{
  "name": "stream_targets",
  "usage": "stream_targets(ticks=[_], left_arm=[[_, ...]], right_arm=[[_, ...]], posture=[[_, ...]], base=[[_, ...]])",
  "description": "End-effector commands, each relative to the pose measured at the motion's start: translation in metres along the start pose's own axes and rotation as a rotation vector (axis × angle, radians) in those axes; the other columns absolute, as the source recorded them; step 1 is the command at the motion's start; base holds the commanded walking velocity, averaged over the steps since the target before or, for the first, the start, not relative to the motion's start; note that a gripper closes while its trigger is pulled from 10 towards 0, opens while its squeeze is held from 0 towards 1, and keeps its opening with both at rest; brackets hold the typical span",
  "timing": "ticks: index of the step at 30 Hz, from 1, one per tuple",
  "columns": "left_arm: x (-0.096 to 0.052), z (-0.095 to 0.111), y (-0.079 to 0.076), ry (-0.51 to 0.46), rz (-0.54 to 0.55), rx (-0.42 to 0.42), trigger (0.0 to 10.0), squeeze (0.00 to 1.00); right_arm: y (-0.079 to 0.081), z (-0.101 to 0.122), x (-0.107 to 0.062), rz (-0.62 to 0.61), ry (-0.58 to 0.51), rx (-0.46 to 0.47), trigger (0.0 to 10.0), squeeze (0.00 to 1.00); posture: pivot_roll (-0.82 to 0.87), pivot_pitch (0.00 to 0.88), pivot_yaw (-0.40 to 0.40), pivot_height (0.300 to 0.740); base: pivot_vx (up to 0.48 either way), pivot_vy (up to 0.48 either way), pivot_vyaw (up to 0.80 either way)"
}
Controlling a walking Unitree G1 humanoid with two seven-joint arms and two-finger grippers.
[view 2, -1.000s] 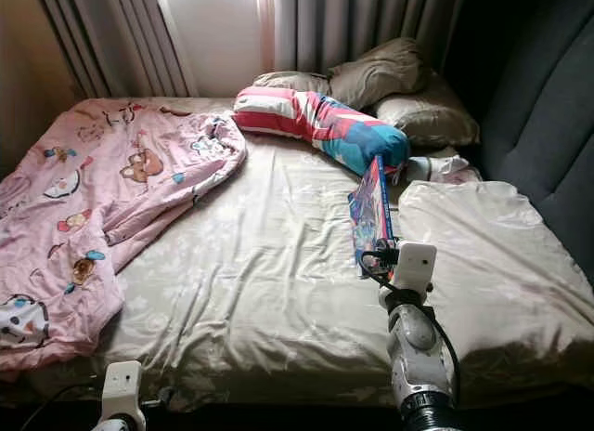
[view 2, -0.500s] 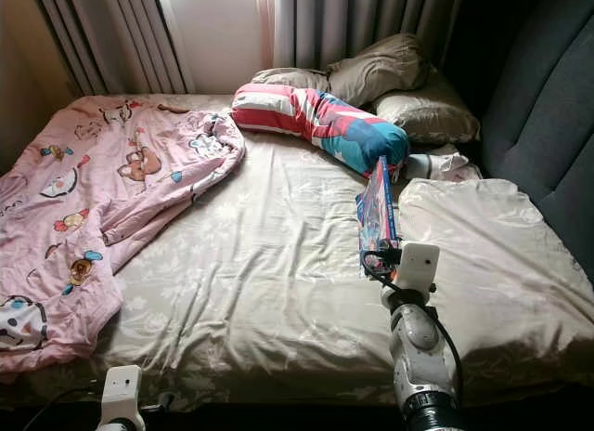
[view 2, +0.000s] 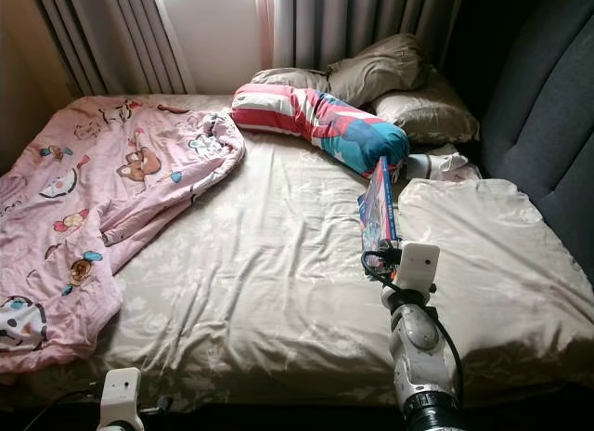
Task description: Clean up the room
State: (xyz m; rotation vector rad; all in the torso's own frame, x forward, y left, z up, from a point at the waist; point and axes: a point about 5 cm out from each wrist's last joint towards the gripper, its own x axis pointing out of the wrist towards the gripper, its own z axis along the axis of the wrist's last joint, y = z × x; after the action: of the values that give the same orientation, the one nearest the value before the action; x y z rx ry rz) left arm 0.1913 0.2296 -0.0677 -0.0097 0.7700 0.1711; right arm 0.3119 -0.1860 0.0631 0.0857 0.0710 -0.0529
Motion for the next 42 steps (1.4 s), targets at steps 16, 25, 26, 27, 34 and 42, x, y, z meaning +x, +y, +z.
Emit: stream_targets(ticks=[16,25,26,27,34,42], left_arm=[[-0.0008,-0.0035,0.0018,0.020,0.003,0.009,10.0,0.00],[-0.0012,-0.0046,0.0022,0.024,0.001,0.010,10.0,0.00],[-0.0012,-0.0046,0.0022,0.024,0.001,0.010,10.0,0.00],[-0.0013,-0.0050,0.0022,0.026,0.001,0.011,10.0,0.00],[-0.0017,-0.0068,0.0018,0.035,-0.001,0.014,10.0,0.00],[-0.0024,-0.0095,0.0014,0.045,-0.006,0.024,10.0,0.00]], right_arm=[[0.0044,0.0089,0.0050,0.020,-0.030,-0.010,10.0,0.00],[0.0045,0.0069,0.0039,0.019,-0.023,-0.010,10.0,0.00],[0.0045,0.0069,0.0039,0.019,-0.023,-0.010,10.0,0.00],[0.0043,0.0068,0.0039,0.019,-0.022,-0.010,10.0,0.00],[0.0036,0.0064,0.0043,0.015,-0.021,-0.007,10.0,0.00],[0.0009,0.0032,0.0026,-0.002,-0.011,-0.003,10.0,0.00]], posture=[[-0.03,0.000,0.006,0.720],[-0.02,0.000,0.005,0.720],[-0.02,0.000,0.005,0.720],[-0.02,0.000,0.005,0.720],[-0.02,0.000,0.006,0.720],[-0.03,0.000,0.007,0.720]], base=[[0.254,0.000,0.00],[0.000,0.000,0.00],[0.000,0.000,0.00],[0.000,0.000,0.00],[0.000,0.000,0.00],[0.000,0.000,0.00]])
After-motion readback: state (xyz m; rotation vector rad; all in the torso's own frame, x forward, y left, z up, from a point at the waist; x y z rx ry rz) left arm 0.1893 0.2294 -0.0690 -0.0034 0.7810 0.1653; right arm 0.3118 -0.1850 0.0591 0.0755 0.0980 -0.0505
